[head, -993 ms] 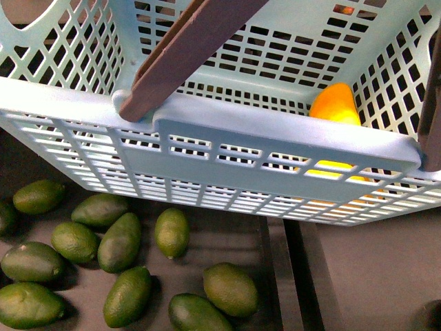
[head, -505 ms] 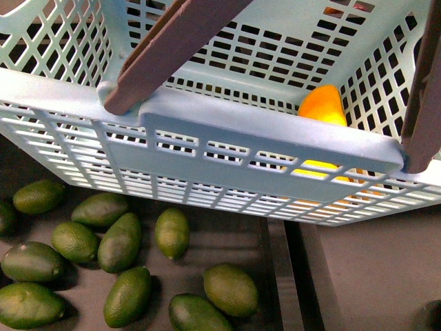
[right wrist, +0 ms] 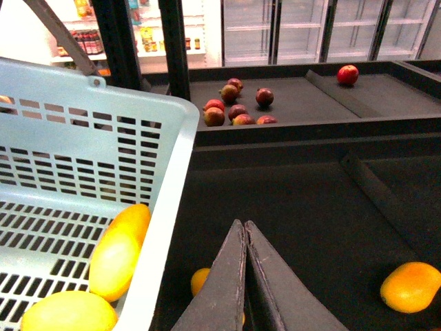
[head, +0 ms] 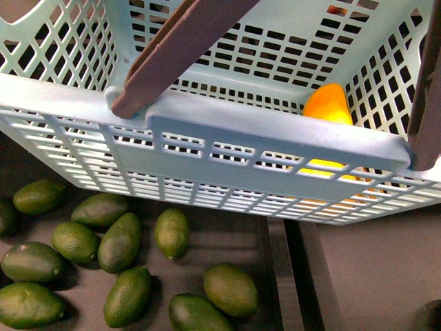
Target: Pick lemon and mango into basket
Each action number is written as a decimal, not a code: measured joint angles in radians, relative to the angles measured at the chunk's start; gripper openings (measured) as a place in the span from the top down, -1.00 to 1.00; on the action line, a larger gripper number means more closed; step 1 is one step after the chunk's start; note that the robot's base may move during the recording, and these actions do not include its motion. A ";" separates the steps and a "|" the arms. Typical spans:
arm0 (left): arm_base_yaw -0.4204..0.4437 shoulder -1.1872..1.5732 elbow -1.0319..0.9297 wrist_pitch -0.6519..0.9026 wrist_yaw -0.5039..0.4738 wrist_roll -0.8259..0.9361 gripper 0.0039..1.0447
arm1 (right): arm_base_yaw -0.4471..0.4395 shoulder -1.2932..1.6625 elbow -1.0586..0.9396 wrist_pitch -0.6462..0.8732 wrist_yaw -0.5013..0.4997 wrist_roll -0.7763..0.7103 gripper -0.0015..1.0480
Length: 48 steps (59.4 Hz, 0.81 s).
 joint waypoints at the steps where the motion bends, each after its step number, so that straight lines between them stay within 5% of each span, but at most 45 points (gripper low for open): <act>1: 0.000 0.000 0.000 0.000 0.000 0.000 0.51 | 0.000 -0.002 0.000 -0.003 0.000 0.000 0.96; 18: 0.000 0.000 0.000 0.000 0.000 0.001 0.51 | 0.000 -0.187 0.000 -0.211 0.000 0.000 0.96; 35: 0.000 0.000 0.000 0.000 0.003 -0.001 0.51 | 0.000 -0.215 0.000 -0.222 0.000 -0.001 0.95; 48: 0.000 0.000 0.000 0.000 0.000 0.000 0.52 | 0.000 -0.215 0.000 -0.222 0.000 -0.002 0.20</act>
